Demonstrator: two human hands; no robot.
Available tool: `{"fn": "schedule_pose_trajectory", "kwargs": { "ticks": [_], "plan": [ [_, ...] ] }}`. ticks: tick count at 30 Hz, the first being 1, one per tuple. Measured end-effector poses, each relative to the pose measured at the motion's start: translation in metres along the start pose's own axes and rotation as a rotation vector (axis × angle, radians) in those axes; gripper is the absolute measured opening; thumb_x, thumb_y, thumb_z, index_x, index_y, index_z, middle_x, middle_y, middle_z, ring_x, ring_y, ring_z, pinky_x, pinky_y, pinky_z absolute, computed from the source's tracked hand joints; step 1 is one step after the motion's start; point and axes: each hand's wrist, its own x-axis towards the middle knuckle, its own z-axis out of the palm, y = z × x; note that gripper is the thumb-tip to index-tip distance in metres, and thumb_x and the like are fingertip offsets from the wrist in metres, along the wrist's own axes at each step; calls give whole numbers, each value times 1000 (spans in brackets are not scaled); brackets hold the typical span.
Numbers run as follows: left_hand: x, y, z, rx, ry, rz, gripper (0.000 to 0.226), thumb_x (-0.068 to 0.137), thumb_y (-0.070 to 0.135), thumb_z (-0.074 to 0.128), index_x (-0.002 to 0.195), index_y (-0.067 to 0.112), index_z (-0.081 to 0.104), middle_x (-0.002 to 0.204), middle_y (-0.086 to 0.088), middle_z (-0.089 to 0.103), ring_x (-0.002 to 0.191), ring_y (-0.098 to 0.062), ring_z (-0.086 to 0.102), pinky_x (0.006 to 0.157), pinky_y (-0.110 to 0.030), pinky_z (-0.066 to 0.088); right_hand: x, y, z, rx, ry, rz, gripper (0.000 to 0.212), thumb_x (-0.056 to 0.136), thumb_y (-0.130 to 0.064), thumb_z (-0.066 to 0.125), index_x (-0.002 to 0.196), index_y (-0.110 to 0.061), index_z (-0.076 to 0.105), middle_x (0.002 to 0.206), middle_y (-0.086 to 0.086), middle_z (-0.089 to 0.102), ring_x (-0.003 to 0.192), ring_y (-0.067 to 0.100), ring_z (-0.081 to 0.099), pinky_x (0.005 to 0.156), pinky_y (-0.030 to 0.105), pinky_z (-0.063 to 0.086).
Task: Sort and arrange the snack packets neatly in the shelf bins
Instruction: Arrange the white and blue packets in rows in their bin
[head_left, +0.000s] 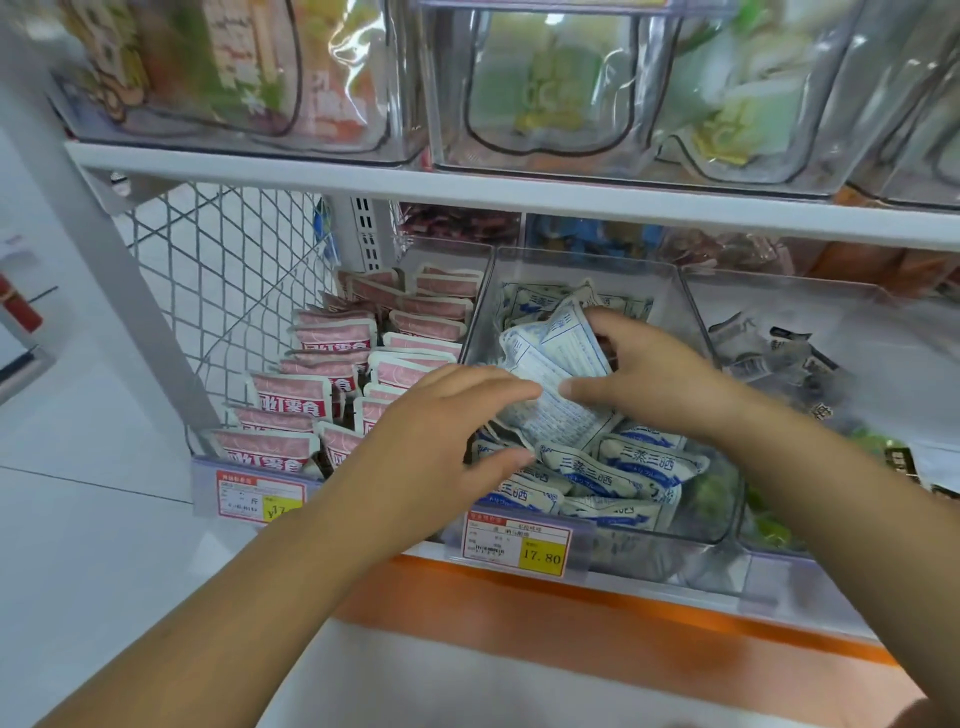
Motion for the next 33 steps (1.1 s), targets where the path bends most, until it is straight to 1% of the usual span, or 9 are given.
{"fn": "schedule_pose_trajectory", "kwargs": {
  "ticks": [4,7,9,13,18,22,26,30,33],
  "plan": [
    [4,0,1,-4,33,0,50,83,36,71,131,31,56,125,20,51,112,15,34,99,2,16,1,-1,16,-465,90,-134,86,81,-30,74,149,-30,22,144,3,43,128,21,44,103,33,38],
    [3,-2,-3,75,81,18,50,83,40,67,130,26,57,133,13,52,124,0,37,105,-3,12,3,0,19,-694,218,-403,66,80,-25,74,138,-30,43,128,2,48,120,22,42,101,35,37],
    [1,-5,-7,125,93,-24,54,84,48,59,134,29,53,139,16,45,130,-3,33,107,-7,10,2,0,19,-709,68,-405,50,85,-31,69,131,-31,51,118,-3,51,116,18,42,99,33,36],
    [-7,-17,-10,164,-10,-106,65,88,59,47,147,36,32,148,28,20,134,12,12,106,-10,3,-1,1,21,-609,-210,-232,65,92,-26,62,145,-43,30,93,-15,43,90,8,40,79,25,33],
    [-8,-26,-11,133,-74,-133,65,90,56,48,149,38,27,154,27,15,129,19,6,96,4,-4,1,-3,13,-231,-55,-203,67,88,-24,69,136,-57,37,84,-13,49,64,3,47,62,19,39],
    [-5,-25,-11,96,-43,-134,68,89,51,57,148,41,26,147,32,17,126,21,6,94,7,-3,-1,-11,-2,271,52,-42,22,92,-18,62,106,-32,73,101,-10,71,85,12,66,71,20,53],
    [3,-21,-8,62,2,-118,69,89,51,58,148,43,22,144,33,22,128,17,13,105,-8,9,-5,-14,0,572,-55,78,20,95,-17,55,97,-12,75,83,14,71,62,22,58,56,28,44],
    [16,-15,-2,-43,80,-117,43,90,42,60,133,40,52,121,28,50,109,14,37,89,-6,30,-8,-13,-5,740,-165,134,47,91,-43,52,108,-3,69,83,13,69,61,19,57,66,30,45],
    [25,-16,0,-225,130,-177,20,94,32,58,112,35,67,99,24,65,92,5,56,78,-22,45,-17,-15,-12,537,-187,71,56,79,-62,52,115,-22,68,73,-4,64,70,17,60,68,28,49]
  ]
}}
